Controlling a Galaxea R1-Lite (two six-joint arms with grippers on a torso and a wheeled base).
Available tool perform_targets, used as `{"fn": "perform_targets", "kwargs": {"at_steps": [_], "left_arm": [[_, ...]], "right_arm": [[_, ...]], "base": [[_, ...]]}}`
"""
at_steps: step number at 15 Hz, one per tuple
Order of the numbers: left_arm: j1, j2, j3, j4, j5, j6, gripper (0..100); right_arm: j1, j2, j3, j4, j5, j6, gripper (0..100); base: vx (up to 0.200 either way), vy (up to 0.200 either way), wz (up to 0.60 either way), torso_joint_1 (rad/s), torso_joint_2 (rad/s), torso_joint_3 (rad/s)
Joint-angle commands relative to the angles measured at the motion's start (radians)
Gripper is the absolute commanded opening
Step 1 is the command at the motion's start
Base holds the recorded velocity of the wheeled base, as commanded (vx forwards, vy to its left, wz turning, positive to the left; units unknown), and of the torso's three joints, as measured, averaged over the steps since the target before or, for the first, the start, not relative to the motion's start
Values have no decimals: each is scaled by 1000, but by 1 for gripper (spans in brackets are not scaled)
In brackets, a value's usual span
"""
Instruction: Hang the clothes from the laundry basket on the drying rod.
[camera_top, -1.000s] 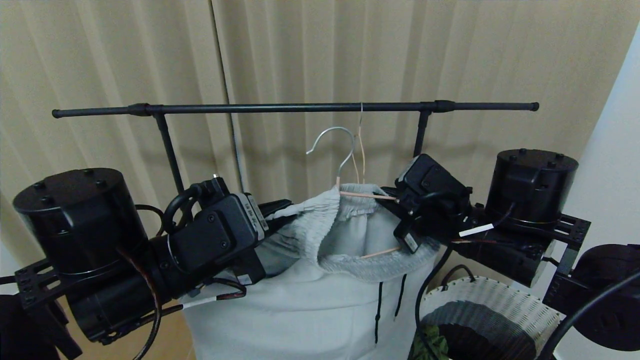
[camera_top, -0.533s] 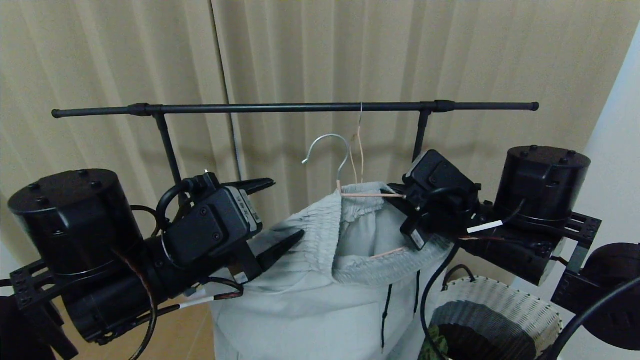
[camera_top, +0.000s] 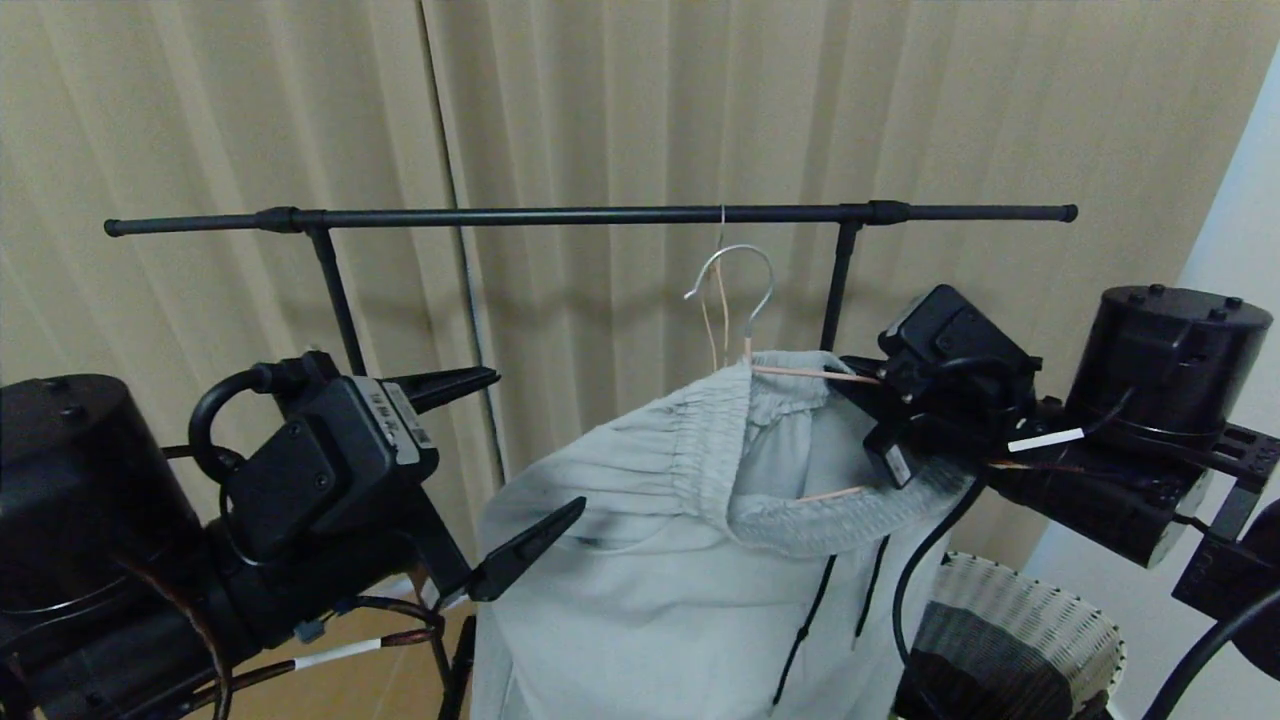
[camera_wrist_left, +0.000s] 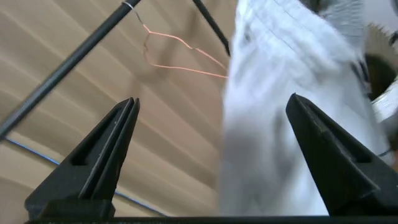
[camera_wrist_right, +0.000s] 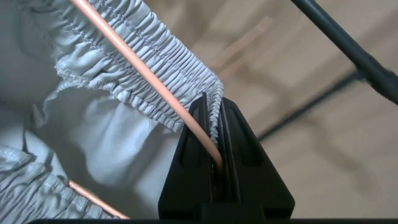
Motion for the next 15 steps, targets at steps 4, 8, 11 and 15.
{"fn": "perform_targets", "kwargs": {"at_steps": [4,8,11,15], "left_arm": [[83,-17,124,0,1,-4,100],[123,22,114,0,2,-69,100],[158,56,94,0,1,-121,100],[151,67,79,0,-1,-123,100]], "right_arm": [[-32,-74,4,7,1,53,0],[-32,-103,3,7,10,58,0],[-26,-117,1,7,12,58,0],[-23,-127,-2,8,12,58,0]], "base": [[0,0,0,0,0,0],[0,0,0,0,0,0],[0,0,0,0,0,0],[0,0,0,0,0,0]]}}
